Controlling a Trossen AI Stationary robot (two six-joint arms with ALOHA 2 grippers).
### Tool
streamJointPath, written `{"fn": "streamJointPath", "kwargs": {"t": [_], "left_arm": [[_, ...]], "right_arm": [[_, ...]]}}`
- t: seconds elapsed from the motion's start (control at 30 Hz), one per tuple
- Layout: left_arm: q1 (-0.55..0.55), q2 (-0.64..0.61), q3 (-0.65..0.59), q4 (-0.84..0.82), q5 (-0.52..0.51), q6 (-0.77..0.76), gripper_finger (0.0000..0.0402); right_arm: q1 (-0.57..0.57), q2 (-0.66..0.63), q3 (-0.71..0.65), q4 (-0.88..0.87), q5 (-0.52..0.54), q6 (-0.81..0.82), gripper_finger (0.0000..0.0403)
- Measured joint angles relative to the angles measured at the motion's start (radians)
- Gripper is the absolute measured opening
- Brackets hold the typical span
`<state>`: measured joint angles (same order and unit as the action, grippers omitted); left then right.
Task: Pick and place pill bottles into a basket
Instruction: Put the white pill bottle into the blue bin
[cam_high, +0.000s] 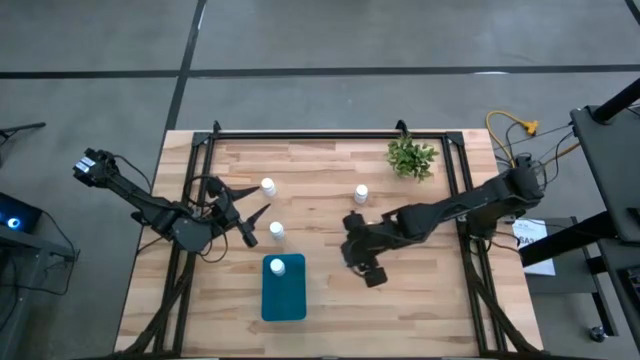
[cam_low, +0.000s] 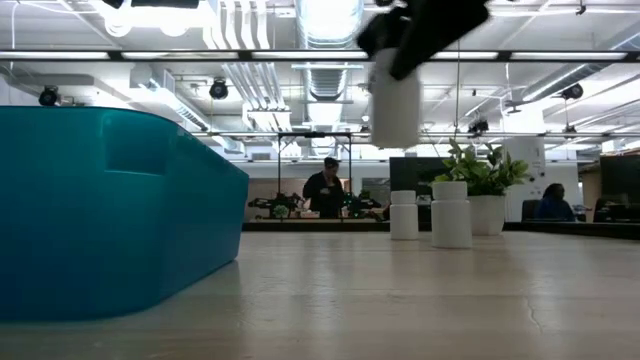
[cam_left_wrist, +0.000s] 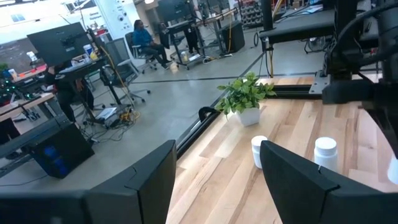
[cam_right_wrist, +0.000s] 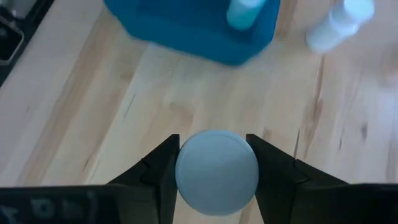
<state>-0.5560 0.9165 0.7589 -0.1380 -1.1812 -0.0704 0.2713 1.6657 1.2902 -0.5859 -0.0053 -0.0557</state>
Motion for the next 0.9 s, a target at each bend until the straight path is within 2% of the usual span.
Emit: {"fn": "streamJointPath", "kwargs": {"t": [0.17, 0.33, 0.9], "left_arm": [[0.000, 0.000, 0.000, -0.001, 0.000, 0.000, 0.0215], [0.000, 0.000, -0.001, -0.001, 0.000, 0.000, 0.0215], [0.000, 0.000, -0.002, -0.001, 0.000, 0.003, 0.0215]], "right_arm": [[-0.015, 0.104, 0.144, -0.017, -0.013, -0.059, 0.0147], [-0.034, 0.167, 0.229, -0.023, -0.057, -0.097, 0.0147], [-0.097, 0.211, 0.263, 0.073, -0.126, -0.160, 0.0147]]}}
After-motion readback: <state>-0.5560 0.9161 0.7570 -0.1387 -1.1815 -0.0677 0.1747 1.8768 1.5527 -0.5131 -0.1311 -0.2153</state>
